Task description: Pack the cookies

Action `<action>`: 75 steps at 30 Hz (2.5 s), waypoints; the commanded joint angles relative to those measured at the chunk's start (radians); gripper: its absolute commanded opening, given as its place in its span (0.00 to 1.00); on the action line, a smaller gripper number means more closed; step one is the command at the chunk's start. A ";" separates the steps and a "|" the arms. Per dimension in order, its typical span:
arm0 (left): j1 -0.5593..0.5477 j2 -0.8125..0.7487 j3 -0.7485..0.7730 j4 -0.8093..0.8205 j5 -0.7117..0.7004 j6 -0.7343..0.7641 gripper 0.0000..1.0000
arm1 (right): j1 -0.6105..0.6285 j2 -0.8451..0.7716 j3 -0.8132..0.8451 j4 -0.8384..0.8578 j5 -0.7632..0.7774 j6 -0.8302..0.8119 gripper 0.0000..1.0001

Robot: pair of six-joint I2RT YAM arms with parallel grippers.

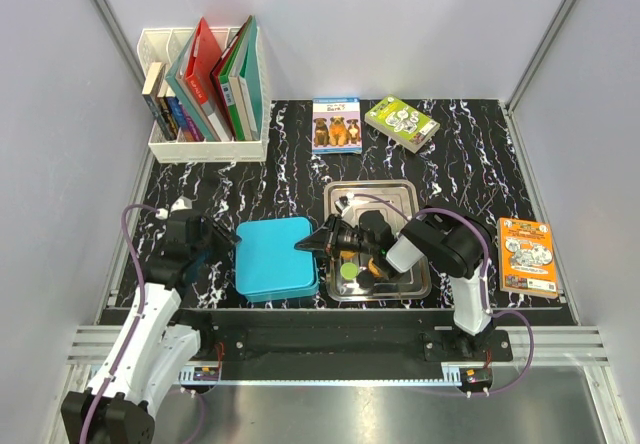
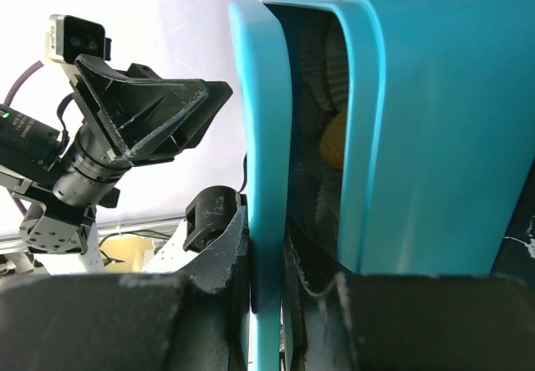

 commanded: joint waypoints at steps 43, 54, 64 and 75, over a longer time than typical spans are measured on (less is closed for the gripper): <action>-0.001 0.043 -0.038 0.094 0.085 0.001 0.31 | -0.031 0.021 -0.015 0.127 -0.076 -0.010 0.24; -0.003 0.015 0.011 0.108 0.132 0.011 0.29 | -0.031 0.029 -0.005 0.110 -0.076 -0.017 0.22; -0.015 0.146 -0.073 0.260 0.281 0.010 0.25 | -0.034 0.026 -0.003 0.099 -0.079 -0.019 0.24; -0.024 0.202 -0.118 0.315 0.257 0.001 0.22 | -0.050 -0.094 -0.002 -0.087 -0.072 -0.114 0.47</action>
